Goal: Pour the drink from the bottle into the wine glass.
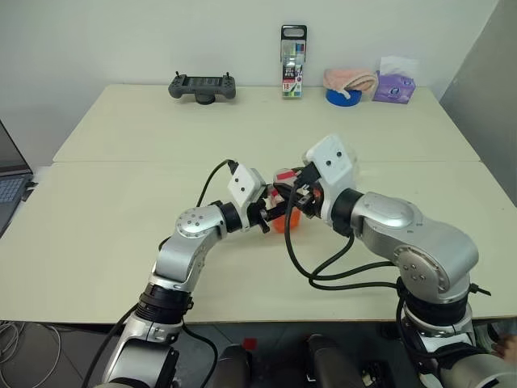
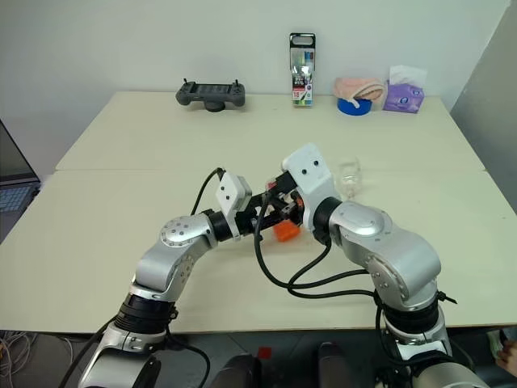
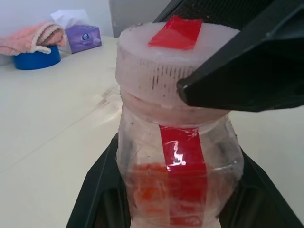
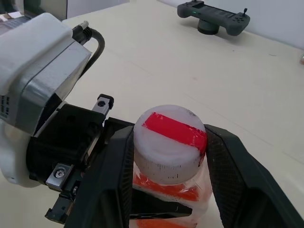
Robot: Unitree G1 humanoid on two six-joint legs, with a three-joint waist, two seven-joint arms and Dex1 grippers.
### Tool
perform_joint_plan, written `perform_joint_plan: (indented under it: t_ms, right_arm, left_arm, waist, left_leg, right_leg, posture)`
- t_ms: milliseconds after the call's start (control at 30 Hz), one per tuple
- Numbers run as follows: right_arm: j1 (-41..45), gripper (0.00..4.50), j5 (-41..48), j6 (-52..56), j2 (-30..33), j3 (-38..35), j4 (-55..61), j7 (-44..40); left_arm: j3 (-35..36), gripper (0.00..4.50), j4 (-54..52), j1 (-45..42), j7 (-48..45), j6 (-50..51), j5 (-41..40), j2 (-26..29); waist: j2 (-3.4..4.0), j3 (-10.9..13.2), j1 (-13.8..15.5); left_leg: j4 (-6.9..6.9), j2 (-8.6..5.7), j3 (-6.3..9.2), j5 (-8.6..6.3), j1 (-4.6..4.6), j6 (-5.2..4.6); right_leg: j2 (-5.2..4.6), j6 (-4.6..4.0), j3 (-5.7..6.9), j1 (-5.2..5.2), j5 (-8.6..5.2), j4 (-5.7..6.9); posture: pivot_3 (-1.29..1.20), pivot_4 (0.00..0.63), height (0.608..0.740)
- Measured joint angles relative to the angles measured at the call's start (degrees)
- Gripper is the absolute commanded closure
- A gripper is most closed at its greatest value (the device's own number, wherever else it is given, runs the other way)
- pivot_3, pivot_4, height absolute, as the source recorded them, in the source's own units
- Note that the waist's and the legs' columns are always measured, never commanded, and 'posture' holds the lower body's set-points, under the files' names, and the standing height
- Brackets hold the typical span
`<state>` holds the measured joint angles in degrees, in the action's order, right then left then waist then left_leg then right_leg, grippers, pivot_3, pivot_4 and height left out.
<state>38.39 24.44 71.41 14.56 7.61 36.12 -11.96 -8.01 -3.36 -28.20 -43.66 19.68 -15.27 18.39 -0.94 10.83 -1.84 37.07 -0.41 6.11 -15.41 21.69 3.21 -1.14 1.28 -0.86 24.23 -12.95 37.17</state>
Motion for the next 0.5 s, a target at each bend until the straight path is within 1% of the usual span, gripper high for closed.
perform_joint_plan:
  t_ms: [67,133,167,233,300,333,367,400,500]
  right_arm:
    - [-0.02,2.67,1.18,-3.38,1.11,-0.69,-2.91,-2.48]
    - [-0.12,2.67,2.04,-9.12,4.33,-0.68,-6.60,-7.96]
    - [-0.10,2.67,2.86,-16.74,9.27,-0.27,-10.83,-17.38]
    - [0.60,2.67,5.05,-25.64,15.98,-0.21,-16.43,-32.92]
    - [2.12,2.67,6.13,-31.30,21.56,0.12,-20.89,-45.66]
    - [3.44,2.67,6.02,-33.78,23.33,0.83,-23.11,-50.47]
    - [5.81,2.67,5.68,-36.96,23.96,2.08,-27.09,-55.50]
    - [7.36,2.67,5.29,-39.48,24.04,2.87,-30.22,-58.79]
    - [10.88,2.67,3.43,-46.37,23.80,5.50,-37.84,-66.02]
  left_arm:
    - [0.19,2.73,-0.04,-0.03,0.34,0.10,-0.06,0.23]
    - [0.39,2.73,-0.53,0.00,0.34,0.55,-0.42,0.31]
    - [0.45,2.73,-1.96,0.42,-0.57,1.53,-1.64,0.86]
    - [-0.19,2.74,-5.29,1.62,-3.37,3.04,-3.77,2.16]
    - [-1.43,2.74,-7.45,1.86,-5.64,4.44,-5.24,2.42]
    - [-1.95,2.74,-8.24,1.88,-6.33,4.96,-5.63,2.53]
    - [-2.07,2.75,-8.72,1.88,-6.80,5.22,-6.22,2.71]
    - [-2.11,2.75,-8.95,1.69,-6.92,5.49,-6.34,2.76]
    - [-2.44,2.76,-9.24,1.73,-6.92,6.38,-6.31,2.96]
  waist:
    - [0.00,0.00,0.00]
    - [0.00,0.00,0.00]
    - [0.00,0.00,0.01]
    - [0.00,0.01,0.04]
    - [-0.01,0.00,0.06]
    - [-0.01,0.01,0.02]
    - [-0.01,0.01,-0.16]
    - [-0.01,0.01,-0.40]
    - [-0.01,0.01,-0.73]
  left_leg:
    - [0.01,0.00,0.00,0.00,0.00,0.00]
    - [0.02,-0.03,-0.02,0.00,0.02,0.00]
    - [0.03,-0.05,-0.04,-0.01,0.02,-0.01]
    - [0.00,-0.06,-0.06,-0.02,0.02,-0.03]
    - [0.01,-0.05,-0.06,-0.02,0.02,-0.04]
    - [0.03,-0.03,-0.06,-0.02,0.02,-0.04]
    - [0.02,0.00,-0.09,-0.02,-0.07,-0.04]
    - [-0.01,0.04,-0.13,-0.02,-0.16,-0.04]
    - [-0.02,0.09,-0.09,0.02,-0.29,-0.08]
  right_leg:
    - [0.00,0.00,0.00,-0.01,0.00,-0.01]
    - [-0.01,0.00,0.00,-0.03,0.00,-0.05]
    - [-0.01,0.03,-0.01,-0.08,0.02,-0.13]
    - [-0.03,0.05,-0.01,-0.11,0.01,-0.22]
    - [-0.03,0.05,0.00,-0.11,0.02,-0.21]
    - [-0.02,0.04,0.00,-0.10,0.02,-0.16]
    - [0.00,0.04,-0.02,-0.11,0.02,-0.12]
    - [0.04,0.04,-0.06,-0.13,0.02,-0.09]
    - [0.11,0.26,-0.05,-0.16,-0.12,0.10]
  posture:
    - [0.00,0.150,0.740]
    - [0.00,0.150,0.740]
    - [0.00,0.150,0.740]
    - [0.00,0.150,0.740]
    - [0.00,0.150,0.740]
    - [0.00,0.150,0.740]
    - [0.00,0.150,0.740]
    - [0.00,0.150,0.740]
    - [0.00,0.150,0.740]
